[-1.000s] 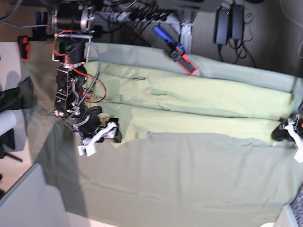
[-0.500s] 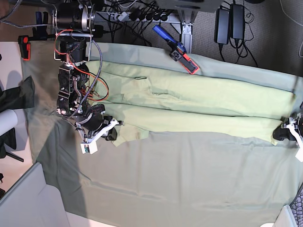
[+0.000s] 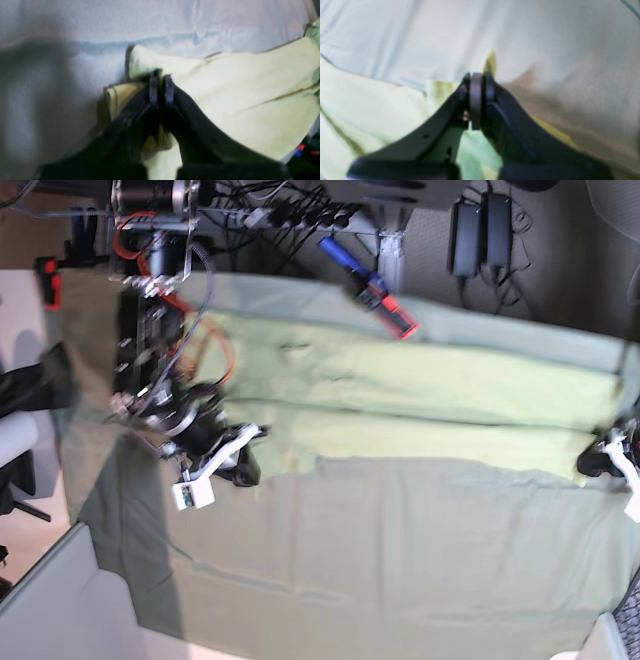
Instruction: Fold the T-shirt properly
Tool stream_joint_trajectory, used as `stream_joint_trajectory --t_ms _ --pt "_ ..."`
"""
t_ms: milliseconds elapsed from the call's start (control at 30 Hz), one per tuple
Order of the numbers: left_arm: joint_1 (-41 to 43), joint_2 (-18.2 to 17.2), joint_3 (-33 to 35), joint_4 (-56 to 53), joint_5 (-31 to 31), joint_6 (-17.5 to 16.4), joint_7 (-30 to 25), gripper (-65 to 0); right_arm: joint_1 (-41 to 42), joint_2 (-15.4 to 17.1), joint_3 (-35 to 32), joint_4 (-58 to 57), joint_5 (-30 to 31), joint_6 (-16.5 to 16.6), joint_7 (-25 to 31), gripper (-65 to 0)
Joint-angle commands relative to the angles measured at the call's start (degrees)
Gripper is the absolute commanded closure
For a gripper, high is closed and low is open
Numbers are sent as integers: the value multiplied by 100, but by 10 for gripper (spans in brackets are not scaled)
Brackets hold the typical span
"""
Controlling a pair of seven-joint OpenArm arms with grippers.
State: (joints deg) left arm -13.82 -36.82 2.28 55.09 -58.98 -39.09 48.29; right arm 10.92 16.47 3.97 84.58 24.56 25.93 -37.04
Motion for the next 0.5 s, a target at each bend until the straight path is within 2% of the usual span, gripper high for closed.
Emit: stream_joint_trajectory --t_ms 0,200,467 --pt "-122 -114 -48 83 -144 -91 7 0 7 70 72 299 76 131 22 0" --pt "-122 -118 -48 83 -699 -91 577 0 -699 118 216 1082 240 131 -140 0" --pt "-122 -166 -48 83 -807 -91 763 0 -1646 118 466 1867 398 131 -271 0"
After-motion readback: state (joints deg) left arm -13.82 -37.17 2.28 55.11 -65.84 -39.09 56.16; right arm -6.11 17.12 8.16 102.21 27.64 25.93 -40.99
